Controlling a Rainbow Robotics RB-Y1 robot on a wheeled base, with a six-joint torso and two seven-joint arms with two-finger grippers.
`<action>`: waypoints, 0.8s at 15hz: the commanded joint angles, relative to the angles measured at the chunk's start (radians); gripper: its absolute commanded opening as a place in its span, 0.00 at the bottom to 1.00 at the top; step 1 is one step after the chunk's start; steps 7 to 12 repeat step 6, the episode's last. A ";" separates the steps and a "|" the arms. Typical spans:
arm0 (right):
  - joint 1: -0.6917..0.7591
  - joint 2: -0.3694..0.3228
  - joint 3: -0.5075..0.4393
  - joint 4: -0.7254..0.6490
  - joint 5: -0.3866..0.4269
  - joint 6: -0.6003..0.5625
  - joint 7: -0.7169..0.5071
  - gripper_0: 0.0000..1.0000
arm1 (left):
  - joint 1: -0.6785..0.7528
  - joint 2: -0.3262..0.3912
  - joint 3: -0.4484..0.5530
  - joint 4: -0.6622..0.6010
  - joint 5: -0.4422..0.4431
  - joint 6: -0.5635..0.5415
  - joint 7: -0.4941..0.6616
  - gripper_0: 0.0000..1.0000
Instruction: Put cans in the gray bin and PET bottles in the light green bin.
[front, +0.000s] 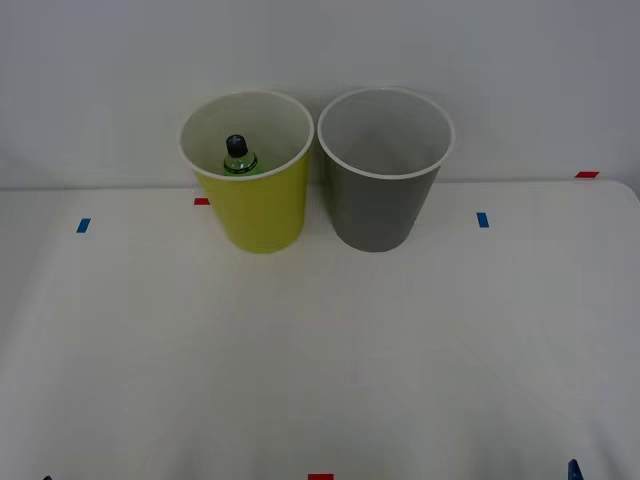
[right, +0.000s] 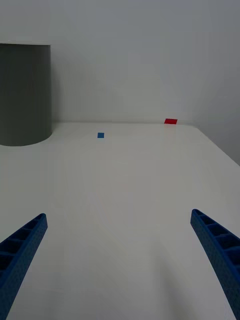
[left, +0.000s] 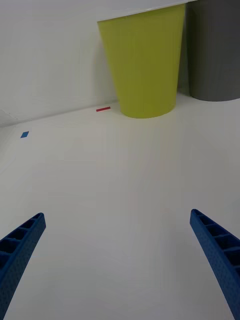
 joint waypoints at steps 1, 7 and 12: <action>0.000 0.000 0.000 0.000 0.000 0.000 0.000 1.00 | 0.000 0.000 0.000 0.000 0.000 0.000 0.000 1.00; 0.000 0.000 0.000 0.000 0.000 0.000 0.000 1.00 | 0.000 0.000 0.000 0.000 0.000 0.000 0.000 1.00; 0.000 0.000 0.000 0.000 0.000 0.000 0.000 1.00 | 0.000 0.000 0.000 0.000 0.000 0.000 0.000 1.00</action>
